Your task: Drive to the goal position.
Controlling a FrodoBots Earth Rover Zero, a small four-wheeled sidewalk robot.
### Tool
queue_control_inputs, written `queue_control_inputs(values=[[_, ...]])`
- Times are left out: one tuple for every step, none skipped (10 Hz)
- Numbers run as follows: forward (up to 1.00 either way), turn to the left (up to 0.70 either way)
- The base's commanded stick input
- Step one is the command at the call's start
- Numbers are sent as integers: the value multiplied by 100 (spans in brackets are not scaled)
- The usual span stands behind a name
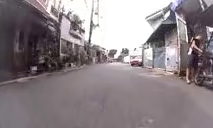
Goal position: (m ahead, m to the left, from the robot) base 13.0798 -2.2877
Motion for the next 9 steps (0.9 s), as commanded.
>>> queue_control_inputs(values=[[100,0],[100,0],[100,0],[100,0],[100,0],[100,0],[100,0],[100,0],[100,0]])
